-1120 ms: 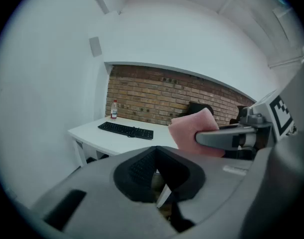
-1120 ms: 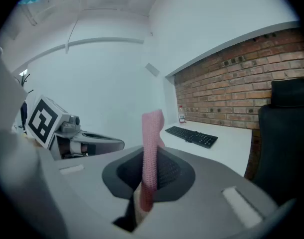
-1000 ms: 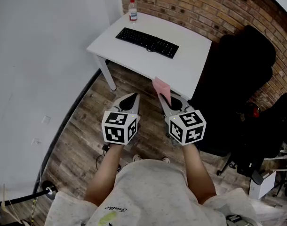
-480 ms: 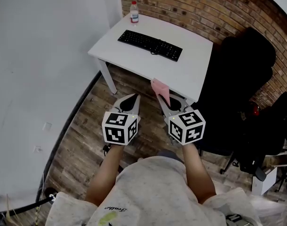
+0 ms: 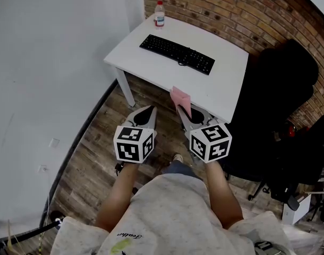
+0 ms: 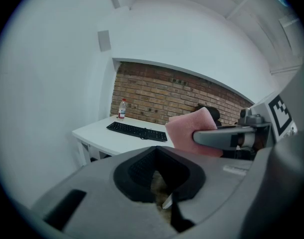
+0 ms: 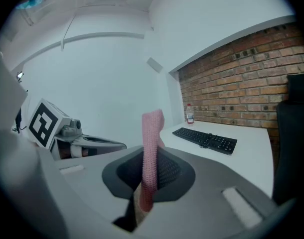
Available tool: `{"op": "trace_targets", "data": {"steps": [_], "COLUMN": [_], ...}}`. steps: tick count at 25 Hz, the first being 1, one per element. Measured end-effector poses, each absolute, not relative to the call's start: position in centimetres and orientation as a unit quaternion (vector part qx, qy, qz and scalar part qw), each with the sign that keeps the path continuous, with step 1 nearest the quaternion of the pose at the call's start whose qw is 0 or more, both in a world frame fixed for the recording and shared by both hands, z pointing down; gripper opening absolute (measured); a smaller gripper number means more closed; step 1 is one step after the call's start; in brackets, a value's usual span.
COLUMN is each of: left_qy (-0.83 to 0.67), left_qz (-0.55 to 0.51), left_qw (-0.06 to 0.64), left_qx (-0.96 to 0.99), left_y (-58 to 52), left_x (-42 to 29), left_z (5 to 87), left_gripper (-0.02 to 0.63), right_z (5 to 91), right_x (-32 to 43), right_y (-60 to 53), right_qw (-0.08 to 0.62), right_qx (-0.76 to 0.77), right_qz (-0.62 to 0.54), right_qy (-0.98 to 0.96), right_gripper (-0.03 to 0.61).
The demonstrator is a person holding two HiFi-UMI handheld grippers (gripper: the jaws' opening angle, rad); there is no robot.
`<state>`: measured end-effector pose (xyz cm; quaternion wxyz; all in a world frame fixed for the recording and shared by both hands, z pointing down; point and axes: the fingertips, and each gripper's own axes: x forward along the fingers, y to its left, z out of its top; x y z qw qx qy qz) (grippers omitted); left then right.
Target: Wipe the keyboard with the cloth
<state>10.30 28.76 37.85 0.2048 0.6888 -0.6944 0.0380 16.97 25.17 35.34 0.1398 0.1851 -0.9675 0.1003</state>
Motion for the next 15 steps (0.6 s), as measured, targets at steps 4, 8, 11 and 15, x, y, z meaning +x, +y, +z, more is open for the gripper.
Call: {"op": "trace_targets", "data": {"steps": [4, 8, 11, 15], "left_qy": [-0.695, -0.702, -0.705, -0.707], "left_qz": [0.039, 0.039, 0.045, 0.046], "left_qw": [0.21, 0.216, 0.224, 0.227], "left_qx": [0.687, 0.678, 0.671, 0.669], "left_y": [26.8, 23.9, 21.2, 16.9], "left_x": [8.9, 6.2, 4.1, 1.9], "left_z": [38.4, 39.0, 39.5, 39.5], "left_gripper": [-0.008, -0.008, -0.008, -0.008], "right_z": [35.8, 36.4, 36.7, 37.2], "right_x": [15.2, 12.4, 10.3, 8.0], "right_y": [23.1, 20.1, 17.6, 14.0], "right_qw": [0.143, 0.147, 0.151, 0.154], "right_qx": [0.179, 0.165, 0.156, 0.147], "right_qz": [0.104, 0.107, 0.115, 0.123], "right_qy": [-0.968, -0.969, -0.969, -0.969], "right_gripper": [0.025, 0.025, 0.025, 0.025]}}
